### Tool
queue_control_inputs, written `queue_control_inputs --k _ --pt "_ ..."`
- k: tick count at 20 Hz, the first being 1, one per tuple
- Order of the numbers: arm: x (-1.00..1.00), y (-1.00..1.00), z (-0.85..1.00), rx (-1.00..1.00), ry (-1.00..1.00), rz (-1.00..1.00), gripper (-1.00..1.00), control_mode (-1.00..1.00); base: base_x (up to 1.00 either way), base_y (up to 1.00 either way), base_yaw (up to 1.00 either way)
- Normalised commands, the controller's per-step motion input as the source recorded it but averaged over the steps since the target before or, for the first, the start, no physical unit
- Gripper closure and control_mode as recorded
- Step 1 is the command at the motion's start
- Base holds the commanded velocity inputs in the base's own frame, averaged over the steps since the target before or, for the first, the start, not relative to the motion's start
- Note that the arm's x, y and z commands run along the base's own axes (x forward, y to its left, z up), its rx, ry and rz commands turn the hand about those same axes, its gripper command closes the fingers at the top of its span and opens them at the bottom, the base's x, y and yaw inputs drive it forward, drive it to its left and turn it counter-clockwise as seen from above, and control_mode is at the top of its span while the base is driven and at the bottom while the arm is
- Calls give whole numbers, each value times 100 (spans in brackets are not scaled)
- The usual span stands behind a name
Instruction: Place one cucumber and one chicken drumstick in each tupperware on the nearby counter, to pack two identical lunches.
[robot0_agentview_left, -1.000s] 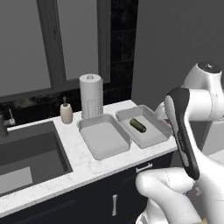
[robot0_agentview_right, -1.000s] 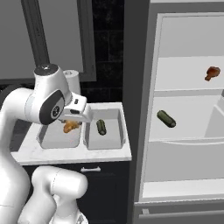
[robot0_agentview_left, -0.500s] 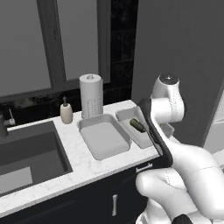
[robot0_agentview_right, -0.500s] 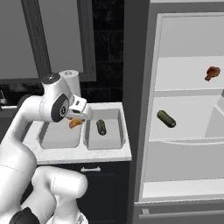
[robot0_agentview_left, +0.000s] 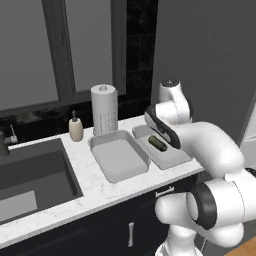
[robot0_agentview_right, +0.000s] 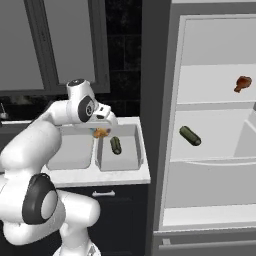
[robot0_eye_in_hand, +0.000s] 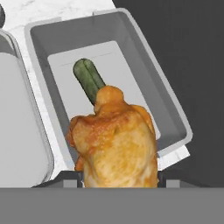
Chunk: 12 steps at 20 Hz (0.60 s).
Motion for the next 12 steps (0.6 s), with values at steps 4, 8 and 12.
queue_control_inputs --k 4,8,12 --pt "71 -14 -86 2 -3 5 100 -100 0 0 0" --pt "61 -27 -67 2 -1 4 100 -100 0 0 0" --pt "33 -48 -38 0 0 0 100 -100 0 0 0"
